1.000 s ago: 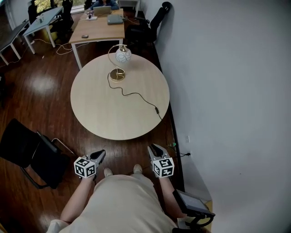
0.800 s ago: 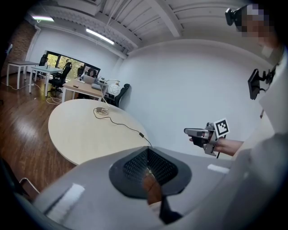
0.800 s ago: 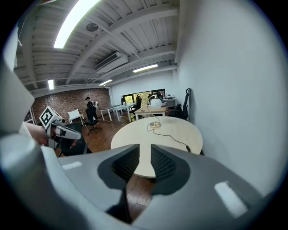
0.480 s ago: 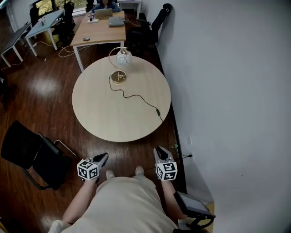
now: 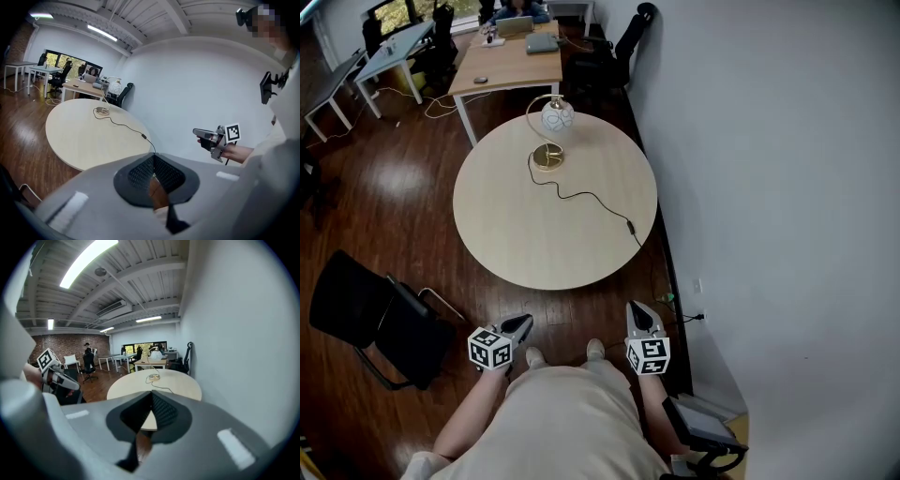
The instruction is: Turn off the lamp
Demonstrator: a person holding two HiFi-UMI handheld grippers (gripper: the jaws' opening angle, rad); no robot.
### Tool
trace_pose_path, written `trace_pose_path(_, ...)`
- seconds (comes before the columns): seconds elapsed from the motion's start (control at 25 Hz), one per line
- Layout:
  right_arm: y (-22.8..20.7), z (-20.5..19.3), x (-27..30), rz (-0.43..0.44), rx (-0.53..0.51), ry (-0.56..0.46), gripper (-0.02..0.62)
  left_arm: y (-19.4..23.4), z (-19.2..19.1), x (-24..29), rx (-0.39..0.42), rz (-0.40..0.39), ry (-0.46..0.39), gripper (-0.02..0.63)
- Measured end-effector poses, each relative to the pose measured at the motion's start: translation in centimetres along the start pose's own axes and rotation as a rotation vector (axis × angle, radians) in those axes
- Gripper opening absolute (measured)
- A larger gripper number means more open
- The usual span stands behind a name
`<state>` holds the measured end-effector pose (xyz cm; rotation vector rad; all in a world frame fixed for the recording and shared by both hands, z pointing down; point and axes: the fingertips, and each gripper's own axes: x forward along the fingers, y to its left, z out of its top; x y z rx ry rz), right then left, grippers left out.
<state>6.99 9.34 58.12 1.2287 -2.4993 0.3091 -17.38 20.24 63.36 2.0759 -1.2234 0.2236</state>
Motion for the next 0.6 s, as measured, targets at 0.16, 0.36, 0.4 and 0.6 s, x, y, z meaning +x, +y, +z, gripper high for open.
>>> trace_pose_path(0.16, -0.6, -0.3, -0.1, -0.006, 0.025, -0.013, 0.005, -0.9, -0.2, 0.9, 0.011, -0.017, 0.017, 0.004)
trace_pose_path(0.36, -1.5, -0.5, -0.6, -0.012, 0.037, -0.019, 0.004, -2.5, -0.1, 2.3, 0.026, -0.040, 0.042, 0.005)
trace_pose_path(0.4, -1.9, -0.6, -0.7, -0.015, 0.041, -0.019, 0.005, -2.9, -0.1, 2.7, 0.031, -0.047, 0.046, 0.005)
trace_pose_path(0.6, -4.5, -1.5, -1.3, -0.036, 0.069, -0.013, 0.005, -4.9, 0.1, 4.7, 0.052, -0.067, 0.062, 0.005)
